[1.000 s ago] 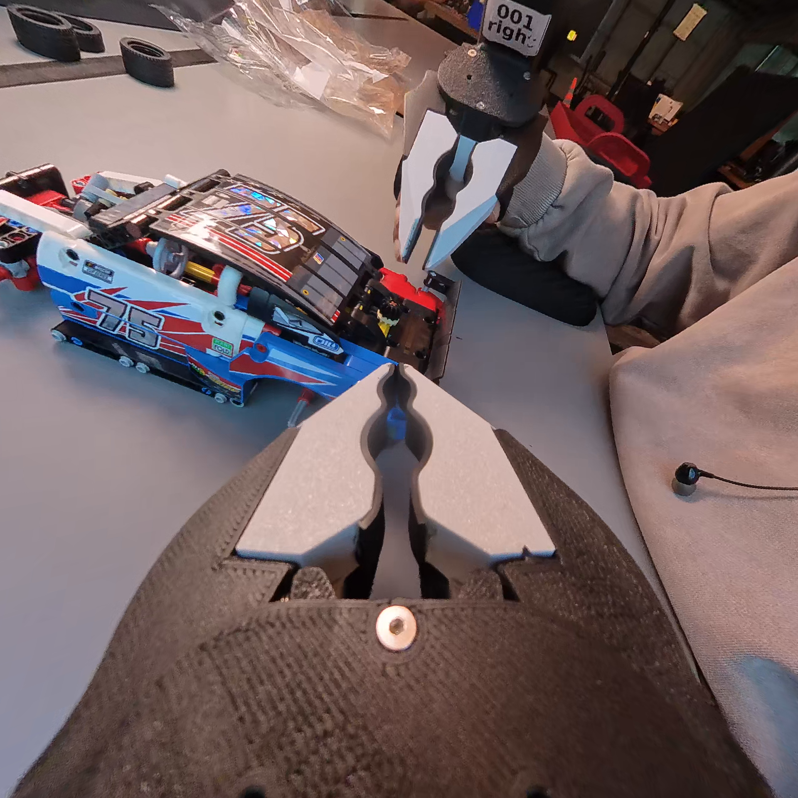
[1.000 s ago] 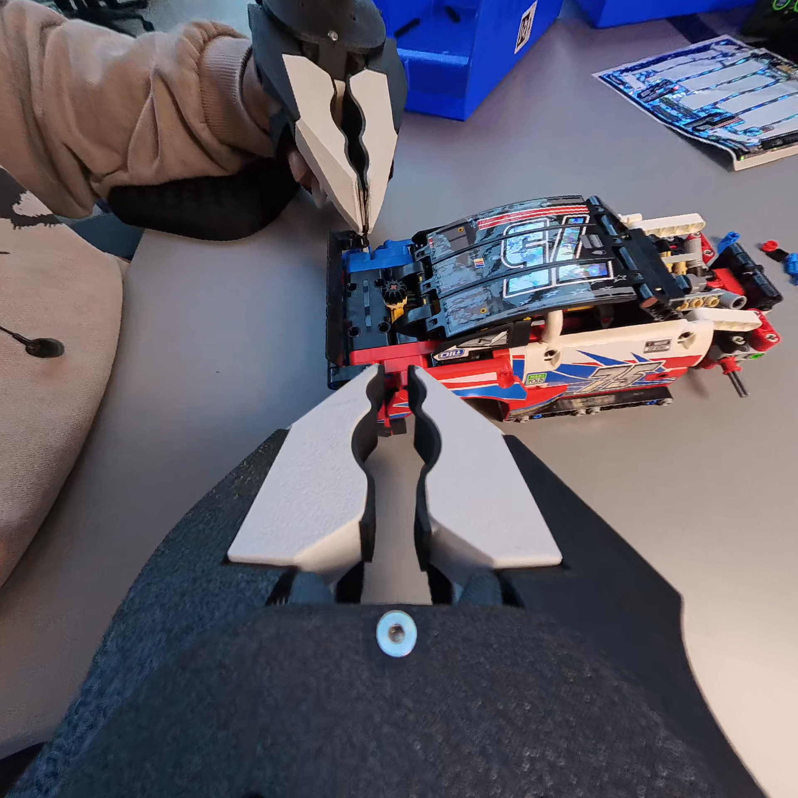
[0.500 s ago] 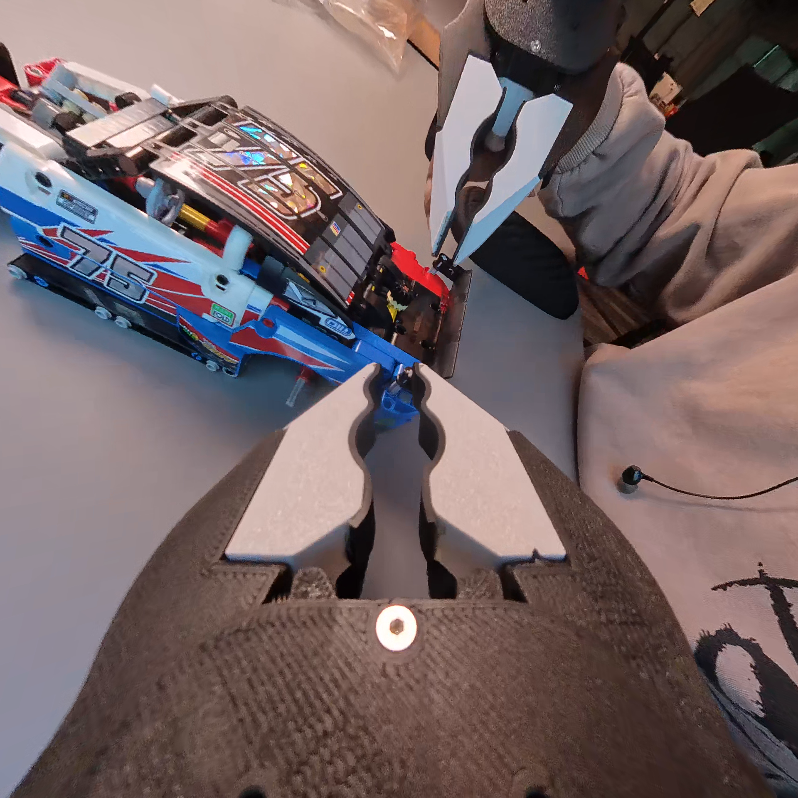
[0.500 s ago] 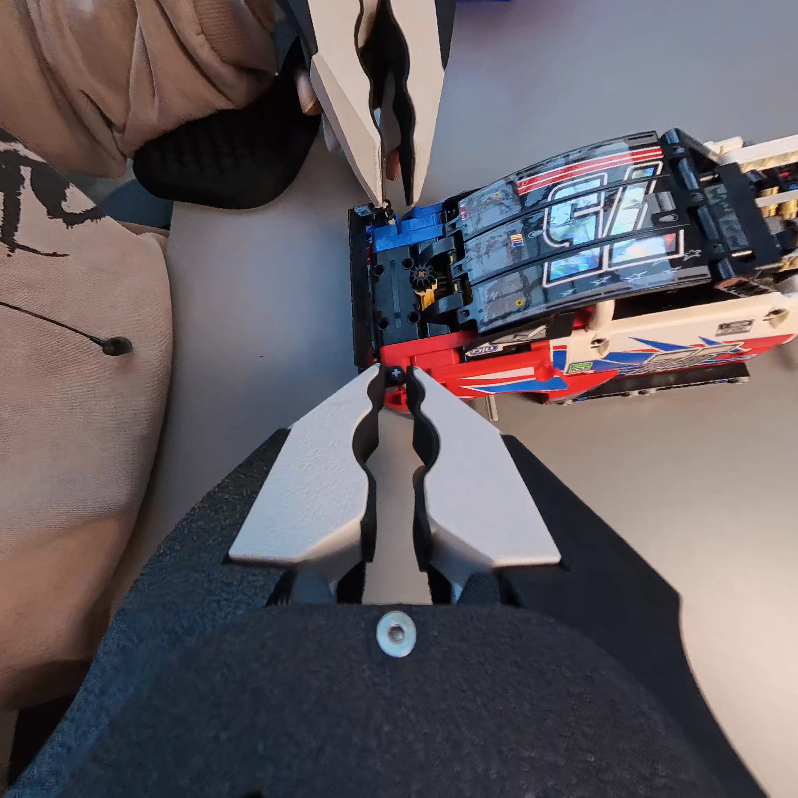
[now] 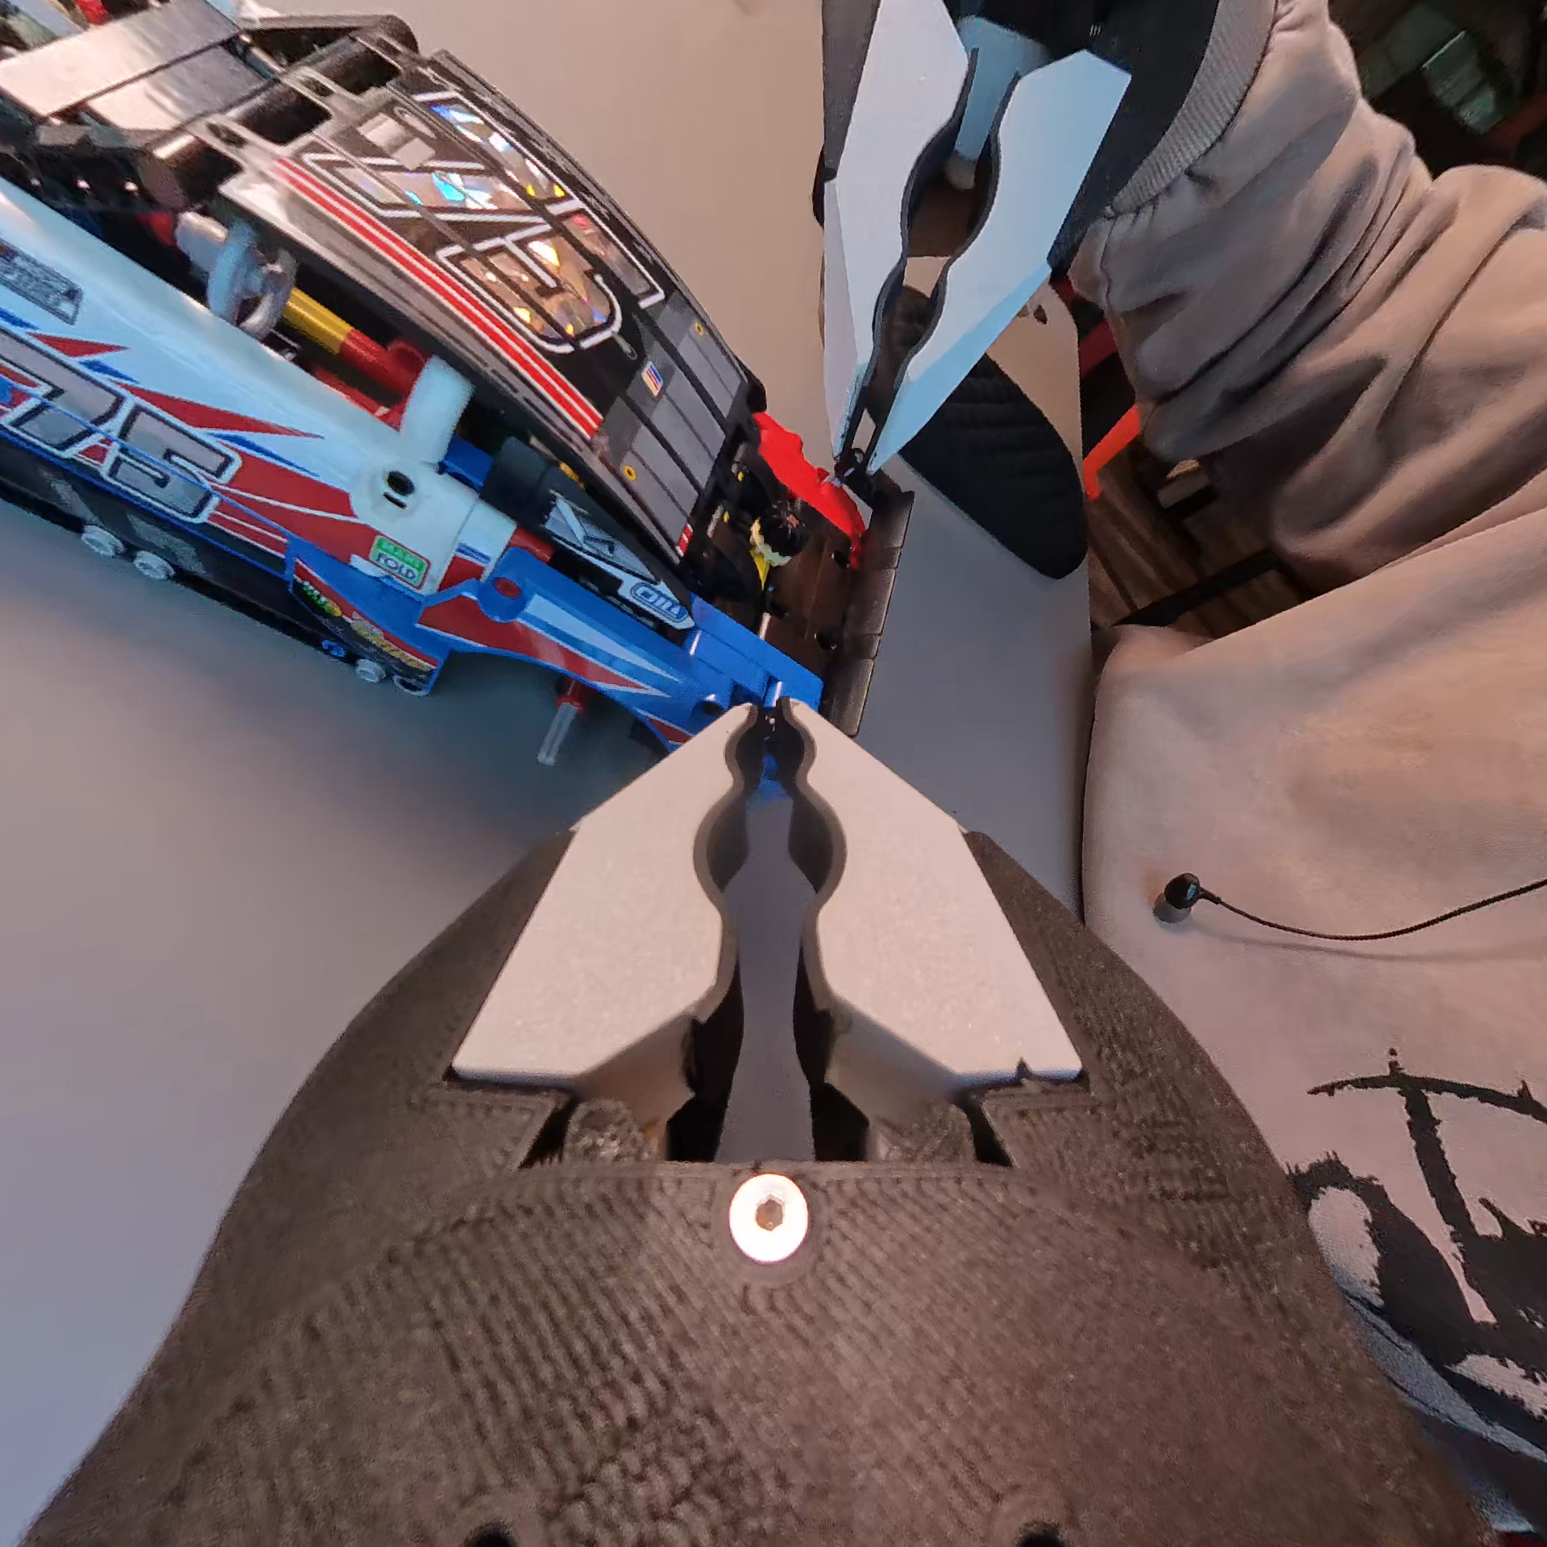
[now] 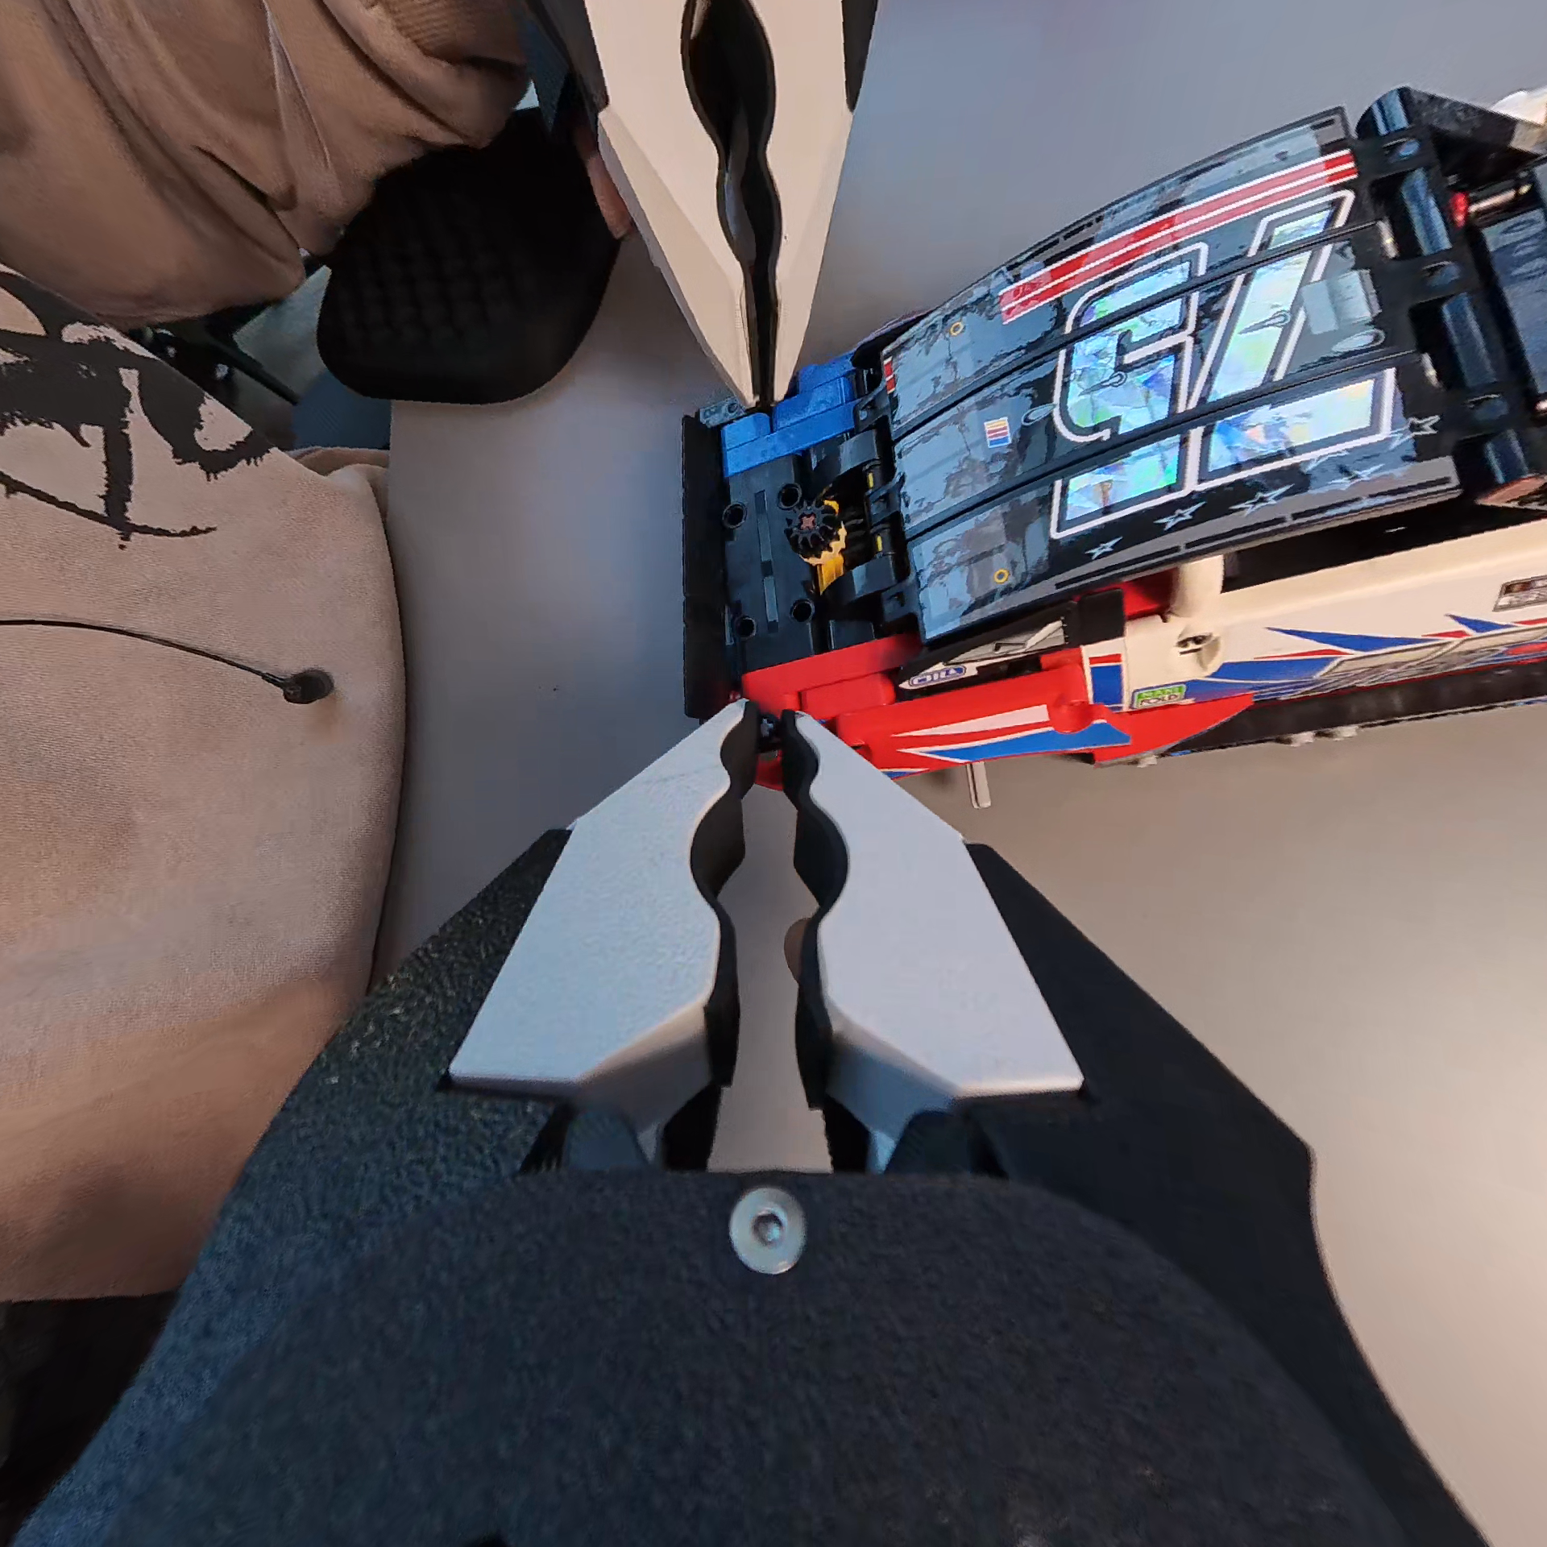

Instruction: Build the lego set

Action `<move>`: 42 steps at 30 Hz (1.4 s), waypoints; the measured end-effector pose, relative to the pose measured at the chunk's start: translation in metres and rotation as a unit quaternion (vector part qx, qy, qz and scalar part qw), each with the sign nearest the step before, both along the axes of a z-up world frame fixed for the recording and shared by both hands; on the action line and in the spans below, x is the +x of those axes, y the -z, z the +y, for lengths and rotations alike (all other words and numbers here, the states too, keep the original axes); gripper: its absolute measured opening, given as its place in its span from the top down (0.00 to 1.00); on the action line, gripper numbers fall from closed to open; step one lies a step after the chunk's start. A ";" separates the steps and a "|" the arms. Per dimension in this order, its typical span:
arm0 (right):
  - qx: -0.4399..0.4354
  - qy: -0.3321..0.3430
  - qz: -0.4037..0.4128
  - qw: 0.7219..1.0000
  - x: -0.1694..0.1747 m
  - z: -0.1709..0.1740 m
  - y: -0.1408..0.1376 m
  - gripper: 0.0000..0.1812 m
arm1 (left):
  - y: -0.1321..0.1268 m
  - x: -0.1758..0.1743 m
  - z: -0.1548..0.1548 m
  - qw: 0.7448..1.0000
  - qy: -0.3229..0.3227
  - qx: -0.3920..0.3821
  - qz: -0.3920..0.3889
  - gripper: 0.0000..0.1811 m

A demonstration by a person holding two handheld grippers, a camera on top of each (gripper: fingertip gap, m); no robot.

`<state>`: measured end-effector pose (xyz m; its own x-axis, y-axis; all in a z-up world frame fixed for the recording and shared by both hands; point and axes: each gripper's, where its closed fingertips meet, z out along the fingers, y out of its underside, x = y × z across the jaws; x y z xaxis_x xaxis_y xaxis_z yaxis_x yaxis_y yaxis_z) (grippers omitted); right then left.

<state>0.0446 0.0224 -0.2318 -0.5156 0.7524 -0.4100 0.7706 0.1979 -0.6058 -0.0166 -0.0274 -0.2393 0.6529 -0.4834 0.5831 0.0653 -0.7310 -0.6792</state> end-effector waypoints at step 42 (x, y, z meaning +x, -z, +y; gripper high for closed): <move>0.166 -0.015 0.158 0.973 0.007 0.003 0.007 0.88 | 0.003 0.012 -0.008 0.961 0.008 0.182 0.208 0.94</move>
